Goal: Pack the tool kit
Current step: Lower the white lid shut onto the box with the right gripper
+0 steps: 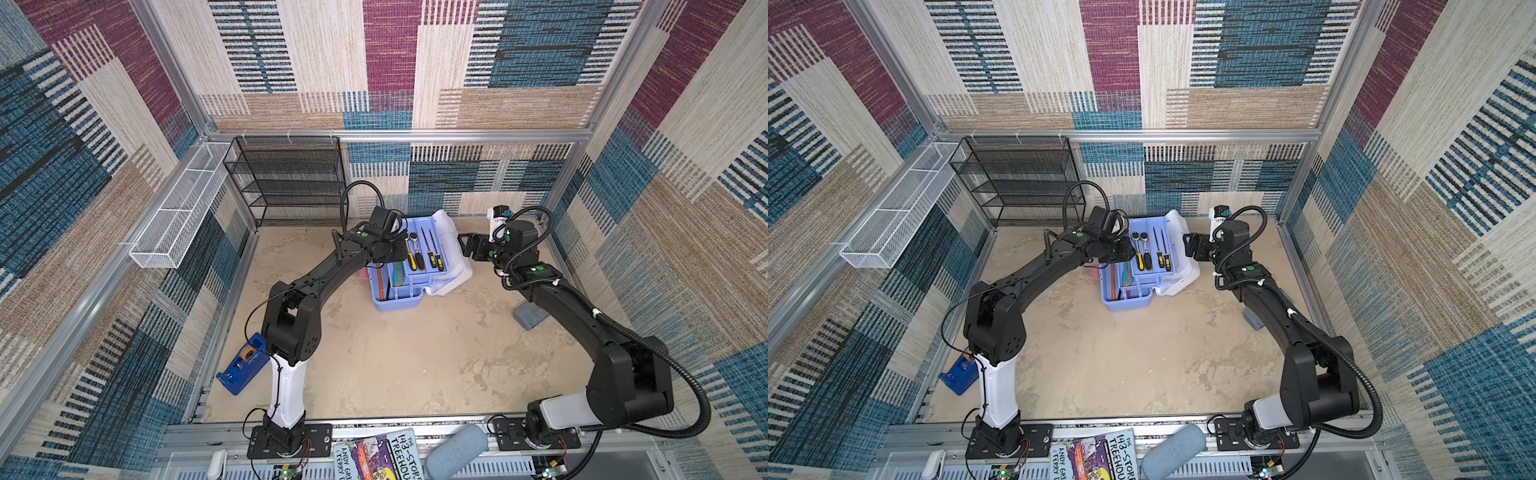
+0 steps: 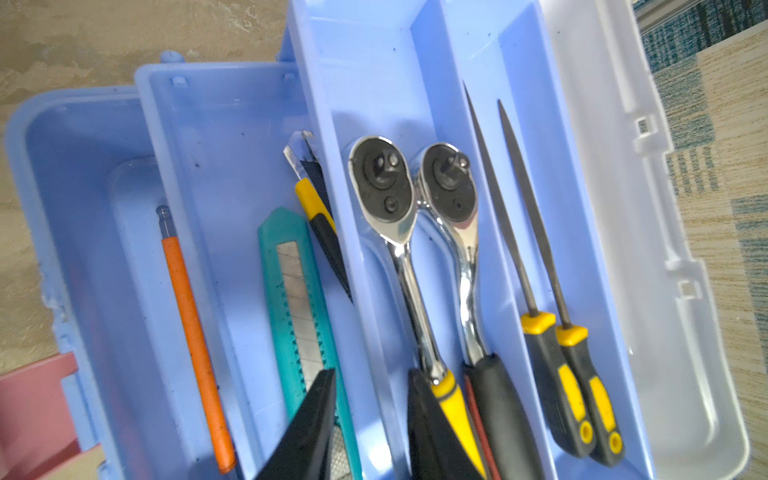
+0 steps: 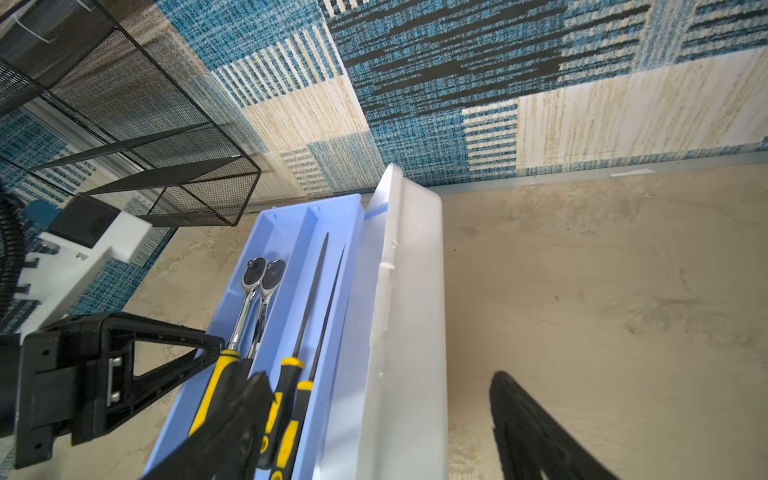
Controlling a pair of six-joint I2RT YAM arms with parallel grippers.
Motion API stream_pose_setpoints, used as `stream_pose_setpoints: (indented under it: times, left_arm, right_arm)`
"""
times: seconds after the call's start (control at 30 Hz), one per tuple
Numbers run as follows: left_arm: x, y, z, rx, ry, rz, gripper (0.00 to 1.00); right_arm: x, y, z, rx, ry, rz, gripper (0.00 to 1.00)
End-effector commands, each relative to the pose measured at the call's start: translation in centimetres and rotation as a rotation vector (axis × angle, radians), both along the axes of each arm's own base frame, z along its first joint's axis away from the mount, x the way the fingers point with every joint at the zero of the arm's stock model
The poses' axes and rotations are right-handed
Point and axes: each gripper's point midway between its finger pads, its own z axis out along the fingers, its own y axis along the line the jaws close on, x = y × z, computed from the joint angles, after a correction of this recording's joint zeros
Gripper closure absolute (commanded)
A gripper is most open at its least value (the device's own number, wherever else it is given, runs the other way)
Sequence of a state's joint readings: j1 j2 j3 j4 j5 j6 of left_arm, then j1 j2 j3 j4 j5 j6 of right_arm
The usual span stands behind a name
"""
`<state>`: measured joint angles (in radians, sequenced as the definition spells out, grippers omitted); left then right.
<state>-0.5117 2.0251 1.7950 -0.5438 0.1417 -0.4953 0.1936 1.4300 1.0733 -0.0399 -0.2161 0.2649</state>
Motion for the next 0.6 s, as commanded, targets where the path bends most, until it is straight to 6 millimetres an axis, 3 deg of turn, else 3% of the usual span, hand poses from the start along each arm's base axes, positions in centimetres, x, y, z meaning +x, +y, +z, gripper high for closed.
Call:
stream_pose_setpoints:
  times: [0.0,0.57]
  left_arm:
    - [-1.4,2.4,-2.5,0.105,0.085,0.036,0.67]
    - [-2.7,4.6,-3.6,0.124,0.117,0.072,0.67]
  right_arm:
    - [-0.1,0.3,0.9,0.021,-0.032,0.027,0.15]
    - [-0.2,3.4,-1.2,0.127,0.035,0.181,0.15]
